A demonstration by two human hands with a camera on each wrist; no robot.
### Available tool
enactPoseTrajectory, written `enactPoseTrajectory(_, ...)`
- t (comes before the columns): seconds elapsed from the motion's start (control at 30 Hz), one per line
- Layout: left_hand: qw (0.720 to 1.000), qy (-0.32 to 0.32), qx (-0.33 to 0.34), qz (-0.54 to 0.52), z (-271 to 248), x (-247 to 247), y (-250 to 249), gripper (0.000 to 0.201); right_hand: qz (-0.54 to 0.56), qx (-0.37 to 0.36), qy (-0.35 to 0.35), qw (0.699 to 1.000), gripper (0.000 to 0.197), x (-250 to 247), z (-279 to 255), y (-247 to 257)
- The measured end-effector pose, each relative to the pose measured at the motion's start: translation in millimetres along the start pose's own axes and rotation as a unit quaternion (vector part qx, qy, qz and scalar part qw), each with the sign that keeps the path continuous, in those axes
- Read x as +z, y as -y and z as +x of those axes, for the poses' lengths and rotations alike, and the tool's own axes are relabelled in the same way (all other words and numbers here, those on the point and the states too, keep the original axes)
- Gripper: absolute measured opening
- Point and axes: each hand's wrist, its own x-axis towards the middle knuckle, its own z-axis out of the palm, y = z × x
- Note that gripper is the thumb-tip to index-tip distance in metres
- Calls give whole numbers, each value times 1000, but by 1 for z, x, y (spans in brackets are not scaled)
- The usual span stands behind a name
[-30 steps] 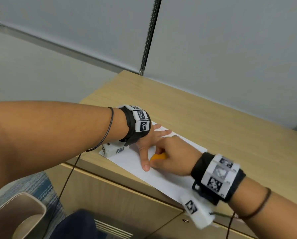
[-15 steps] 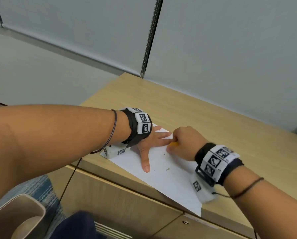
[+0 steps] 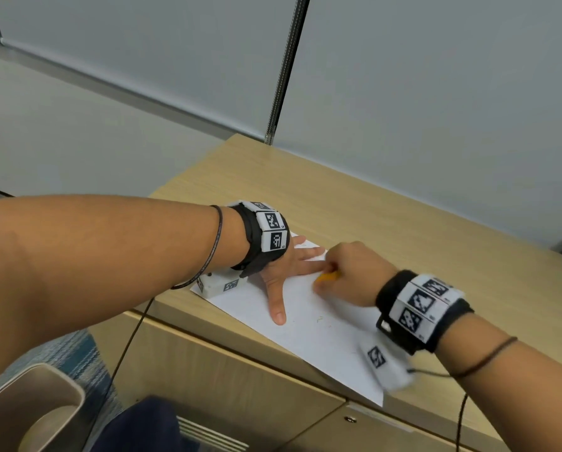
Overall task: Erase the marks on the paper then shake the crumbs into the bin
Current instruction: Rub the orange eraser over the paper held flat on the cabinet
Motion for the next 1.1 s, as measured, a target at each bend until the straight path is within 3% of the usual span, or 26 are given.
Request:
enactPoseTrajectory(0.07, 1000, -4, -2, 13, 0, 1, 0, 138, -5, 32, -44, 999, 19, -1, 6, -11)
enactPoseTrajectory(0.2, 1000, 3, 1, -4, -5, -4, -1, 130, 22, -79, 32, 996, 14, 17, -20, 27)
enactPoseTrajectory(0.3, 1000, -1, -1, 7, -1, 0, 0, 137, 7, 3, -1, 1000, 23, 0, -1, 0)
enactPoseTrajectory(0.37, 1000, -1, -4, 11, 1, 2, 1, 139, -4, 44, -40, 998, 18, -3, 6, -9)
enactPoseTrajectory(0.5, 1000, 7, -11, -12, -6, -5, -2, 129, 26, -75, 36, 996, 20, 15, -20, 30)
enactPoseTrajectory(0.53, 1000, 4, -7, -14, -6, -5, -3, 129, 25, -65, 41, 997, 13, 12, -19, 26)
enactPoseTrajectory(0.63, 1000, 2, -2, 8, 0, 2, 0, 138, -7, 36, -30, 999, 24, -4, 6, -5)
enactPoseTrajectory(0.67, 1000, 0, -4, 10, 3, 3, 1, 138, -14, 37, -45, 998, 23, -2, 6, -5)
enactPoseTrajectory(0.8, 1000, -2, 7, 1, -2, -2, 0, 129, 16, -54, 29, 998, 18, 16, -17, 30)
enactPoseTrajectory(0.93, 1000, -7, 2, 14, 1, 1, 0, 137, -4, 49, -39, 998, 20, -3, 5, -1)
enactPoseTrajectory(1.07, 1000, 2, -8, -17, 1, -1, 4, 143, 36, -62, 24, 997, 26, 13, -15, 35)
enactPoseTrajectory(1.1, 1000, 0, -4, -13, 1, -1, 3, 139, 39, -45, 29, 998, 21, 11, -13, 29)
